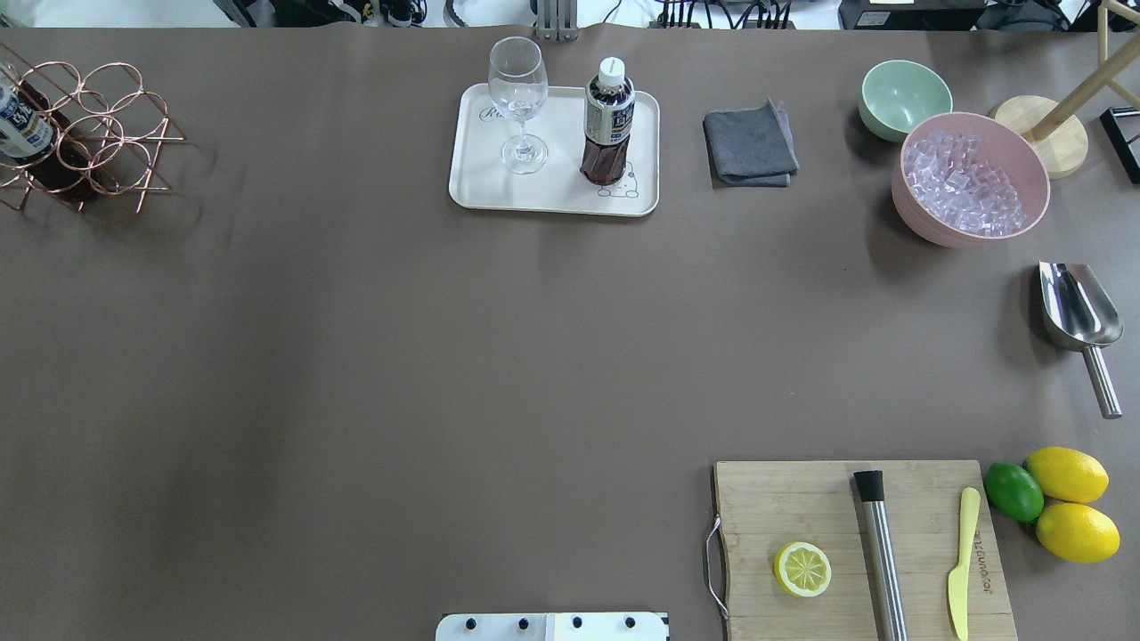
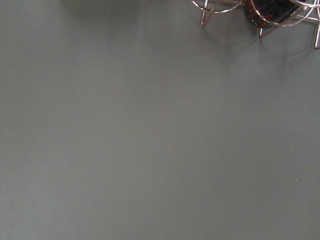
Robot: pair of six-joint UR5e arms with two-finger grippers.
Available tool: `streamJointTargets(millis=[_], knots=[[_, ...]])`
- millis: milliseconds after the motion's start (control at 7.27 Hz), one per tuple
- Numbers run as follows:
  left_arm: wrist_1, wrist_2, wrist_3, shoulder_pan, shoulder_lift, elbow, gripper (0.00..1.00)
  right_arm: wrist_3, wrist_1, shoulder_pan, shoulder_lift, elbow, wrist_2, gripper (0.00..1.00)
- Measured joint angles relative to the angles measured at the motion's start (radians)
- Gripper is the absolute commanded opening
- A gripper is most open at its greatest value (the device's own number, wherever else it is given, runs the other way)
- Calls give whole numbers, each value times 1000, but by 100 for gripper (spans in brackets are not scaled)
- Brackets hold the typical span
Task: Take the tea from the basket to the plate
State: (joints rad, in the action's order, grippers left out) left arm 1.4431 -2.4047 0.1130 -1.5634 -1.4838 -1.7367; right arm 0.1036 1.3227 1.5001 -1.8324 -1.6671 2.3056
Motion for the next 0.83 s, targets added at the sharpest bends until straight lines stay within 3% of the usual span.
streamJointTargets(millis=[413,825], knots=[[20,-9,0,-5,14,16,97,-100,334,22,167,-52,-29,100],[19,-2,2,-7,8,3,97,-106,391,25,181,-83,-48,100]])
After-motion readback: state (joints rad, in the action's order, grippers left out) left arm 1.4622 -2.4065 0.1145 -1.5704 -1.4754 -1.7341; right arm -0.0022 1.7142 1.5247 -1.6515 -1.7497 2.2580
